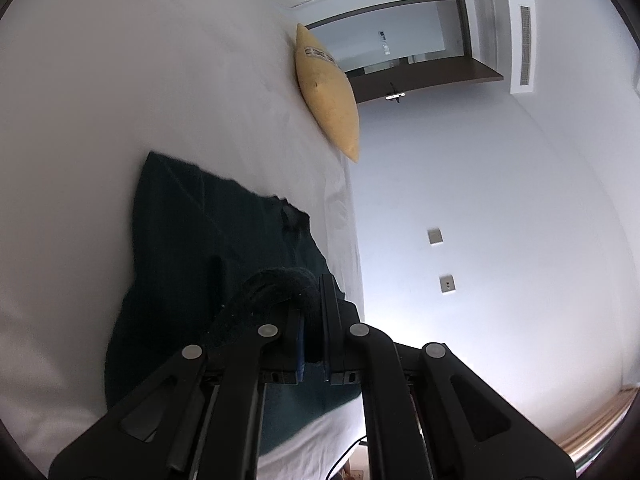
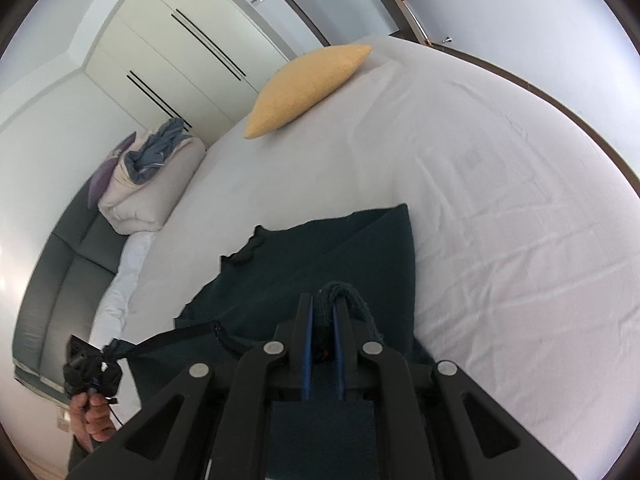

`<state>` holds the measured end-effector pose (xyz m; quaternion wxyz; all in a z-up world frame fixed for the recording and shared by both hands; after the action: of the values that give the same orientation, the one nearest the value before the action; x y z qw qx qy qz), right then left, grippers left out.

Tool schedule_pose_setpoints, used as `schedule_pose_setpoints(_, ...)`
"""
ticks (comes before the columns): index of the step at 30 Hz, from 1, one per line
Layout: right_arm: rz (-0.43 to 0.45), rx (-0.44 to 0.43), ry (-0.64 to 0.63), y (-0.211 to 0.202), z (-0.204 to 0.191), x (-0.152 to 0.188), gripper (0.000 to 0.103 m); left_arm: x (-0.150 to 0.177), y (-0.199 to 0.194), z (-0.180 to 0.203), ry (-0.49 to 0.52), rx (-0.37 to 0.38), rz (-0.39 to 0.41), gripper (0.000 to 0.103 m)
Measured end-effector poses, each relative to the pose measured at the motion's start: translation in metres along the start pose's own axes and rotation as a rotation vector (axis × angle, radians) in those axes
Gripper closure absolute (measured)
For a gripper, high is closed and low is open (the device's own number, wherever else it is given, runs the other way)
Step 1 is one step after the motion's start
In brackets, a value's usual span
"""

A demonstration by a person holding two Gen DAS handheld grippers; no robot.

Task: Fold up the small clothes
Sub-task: 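Lay the hem end onto the collar end and open both tools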

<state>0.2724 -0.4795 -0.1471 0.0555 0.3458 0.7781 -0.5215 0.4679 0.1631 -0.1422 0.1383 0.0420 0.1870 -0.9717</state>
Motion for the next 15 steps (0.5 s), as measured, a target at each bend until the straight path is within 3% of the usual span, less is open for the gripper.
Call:
schedule_pose_setpoints(8,0.005,0.054,-0.047,0.019,-0.006,-0.037,0.093,-0.054,0.014,-0.015,-0.029,-0.01,0.036,0.098)
schedule_pose_setpoints(15,0.004,0.087,-0.001,0.041,0.009,-0.064,0.093,-0.096,0.04,-0.029,-0.055,-0.047,0.03,0.098)
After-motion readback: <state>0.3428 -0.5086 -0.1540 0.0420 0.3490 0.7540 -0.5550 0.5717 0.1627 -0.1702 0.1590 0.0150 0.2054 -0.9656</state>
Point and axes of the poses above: each gripper's, at about its wrist camera, not at the fingertips, and y roughly the way its jaws point, z to its right, x to its underside, the point moved 1 cm from there along y, roughly the way its jaws point, and after that the axes turned 12 degrees about -z, right-handed, at the moved point
